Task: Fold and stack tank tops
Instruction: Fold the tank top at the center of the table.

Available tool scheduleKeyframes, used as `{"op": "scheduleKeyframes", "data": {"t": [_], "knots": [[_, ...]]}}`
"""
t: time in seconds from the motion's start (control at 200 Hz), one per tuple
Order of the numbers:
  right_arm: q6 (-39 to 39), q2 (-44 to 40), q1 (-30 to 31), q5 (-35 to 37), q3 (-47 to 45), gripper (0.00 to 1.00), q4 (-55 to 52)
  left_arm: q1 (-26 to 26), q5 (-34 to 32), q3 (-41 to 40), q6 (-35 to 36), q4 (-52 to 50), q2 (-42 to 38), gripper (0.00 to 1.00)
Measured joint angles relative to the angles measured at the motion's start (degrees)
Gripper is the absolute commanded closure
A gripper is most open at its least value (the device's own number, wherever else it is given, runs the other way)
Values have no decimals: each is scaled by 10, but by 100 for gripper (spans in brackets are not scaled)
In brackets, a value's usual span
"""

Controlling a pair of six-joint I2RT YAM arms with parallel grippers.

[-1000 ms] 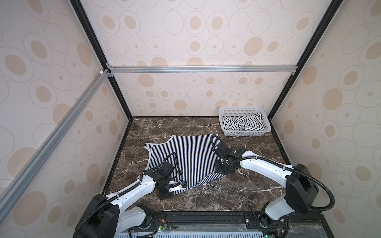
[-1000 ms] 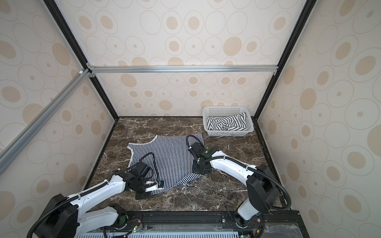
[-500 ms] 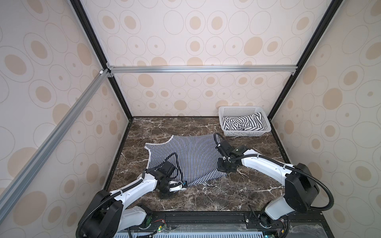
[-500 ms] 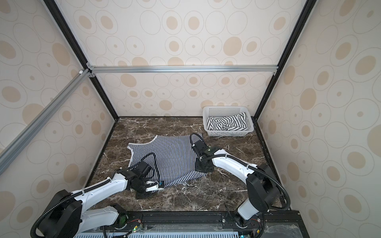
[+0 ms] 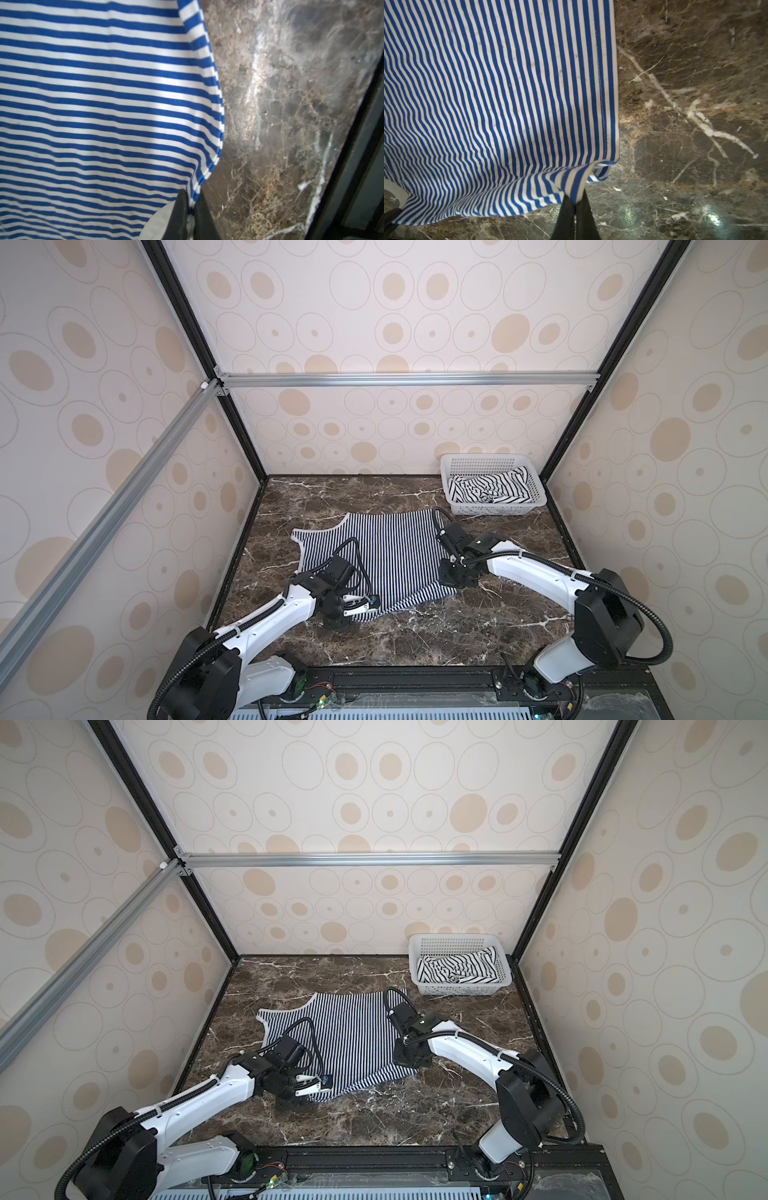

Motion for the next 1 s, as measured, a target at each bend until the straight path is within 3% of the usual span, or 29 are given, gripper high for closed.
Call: {"op": "scheduleKeyframes", "data": {"t": [0.465, 1.0], "knots": [[-30, 5, -31, 4, 63, 100, -24, 19, -82, 53, 4, 58, 42, 90], [-60, 60, -68, 2, 103, 100, -35, 68, -106, 123, 23, 115, 117, 88]]}}
